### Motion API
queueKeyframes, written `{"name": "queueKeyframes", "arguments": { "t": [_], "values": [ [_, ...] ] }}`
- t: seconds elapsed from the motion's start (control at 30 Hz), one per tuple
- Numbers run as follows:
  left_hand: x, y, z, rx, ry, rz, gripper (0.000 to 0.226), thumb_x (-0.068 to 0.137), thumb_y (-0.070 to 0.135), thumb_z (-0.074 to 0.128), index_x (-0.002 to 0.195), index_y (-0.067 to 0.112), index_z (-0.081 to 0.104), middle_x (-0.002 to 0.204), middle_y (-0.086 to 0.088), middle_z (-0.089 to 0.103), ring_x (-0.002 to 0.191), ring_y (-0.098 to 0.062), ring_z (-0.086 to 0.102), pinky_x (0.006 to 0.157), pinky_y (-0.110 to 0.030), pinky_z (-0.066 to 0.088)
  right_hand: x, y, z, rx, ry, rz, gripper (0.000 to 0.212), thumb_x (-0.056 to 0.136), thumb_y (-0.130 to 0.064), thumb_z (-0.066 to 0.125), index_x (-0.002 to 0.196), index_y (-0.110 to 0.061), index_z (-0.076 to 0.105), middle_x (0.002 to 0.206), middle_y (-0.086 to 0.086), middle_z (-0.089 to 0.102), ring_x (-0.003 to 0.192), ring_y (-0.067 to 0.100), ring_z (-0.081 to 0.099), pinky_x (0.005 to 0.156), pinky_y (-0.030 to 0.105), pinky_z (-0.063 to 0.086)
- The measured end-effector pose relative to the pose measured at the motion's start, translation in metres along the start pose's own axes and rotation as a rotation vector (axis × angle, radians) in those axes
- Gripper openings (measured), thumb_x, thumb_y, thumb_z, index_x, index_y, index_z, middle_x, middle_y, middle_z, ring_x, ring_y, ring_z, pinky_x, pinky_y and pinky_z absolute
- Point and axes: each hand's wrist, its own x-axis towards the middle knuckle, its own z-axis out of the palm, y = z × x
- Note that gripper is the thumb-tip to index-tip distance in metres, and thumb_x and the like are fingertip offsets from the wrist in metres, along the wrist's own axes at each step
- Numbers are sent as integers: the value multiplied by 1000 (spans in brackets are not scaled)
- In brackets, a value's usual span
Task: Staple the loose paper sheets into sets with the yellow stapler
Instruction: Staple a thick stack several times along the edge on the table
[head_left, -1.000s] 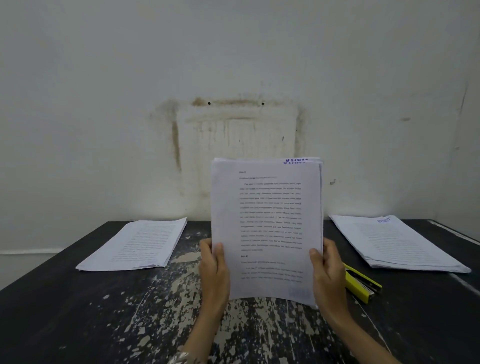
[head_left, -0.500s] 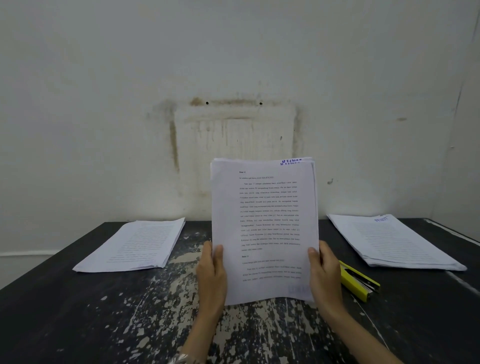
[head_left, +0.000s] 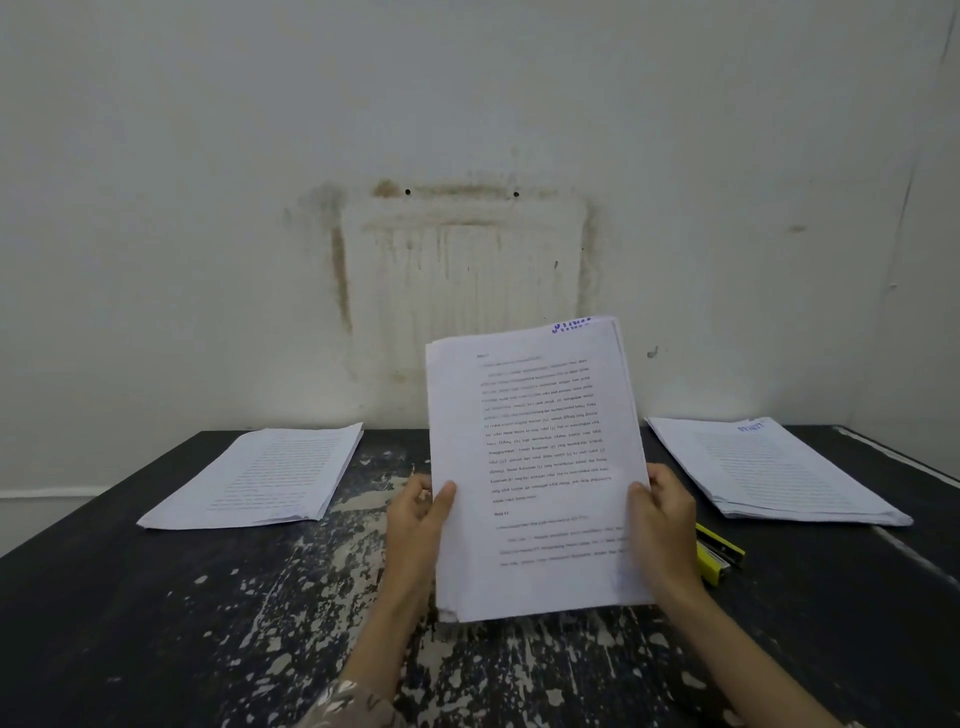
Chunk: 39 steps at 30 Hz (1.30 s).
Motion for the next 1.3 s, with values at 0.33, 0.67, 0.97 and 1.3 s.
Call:
{"name": "queueKeyframes", "arguments": {
  "t": [0.33, 0.67, 0.97, 1.3],
  "values": [
    [0, -7, -4, -414, 32, -420, 37, 84, 17, 64, 117, 3, 55, 110, -16, 66, 99, -35, 63, 75, -44, 54, 8, 21, -9, -345, -181, 95, 25, 91, -10, 37, 66, -12, 36, 64, 3, 41, 61, 16, 36, 60, 32, 28],
    [-7, -5, 0, -288, 56, -317, 21, 89, 14, 59, 108, 6, 59, 94, -6, 68, 85, -24, 66, 65, -34, 53, 10, 17, -12, -629, -284, -8, 19, 91, -11, 48, 109, -7, 55, 103, 3, 51, 102, 21, 52, 86, 35, 45],
    [-18, -2, 4, -159, -52, -230, 5, 89, 15, 58, 90, 14, 63, 87, -1, 69, 76, -17, 67, 57, -25, 53, 16, -43, 58, -611, -572, -352, 39, 97, -18, 40, 136, -12, 41, 143, 3, 38, 132, 18, 34, 111, 32, 28],
    [-17, -5, 5, -76, -115, -210, 5, 87, 11, 60, 88, 16, 61, 83, -5, 68, 66, -15, 66, 48, -19, 51, 22, -52, 112, -722, -712, -378, 29, 96, -15, 37, 111, -9, 61, 117, 10, 62, 105, 25, 56, 86, 32, 46]
  ]
}}
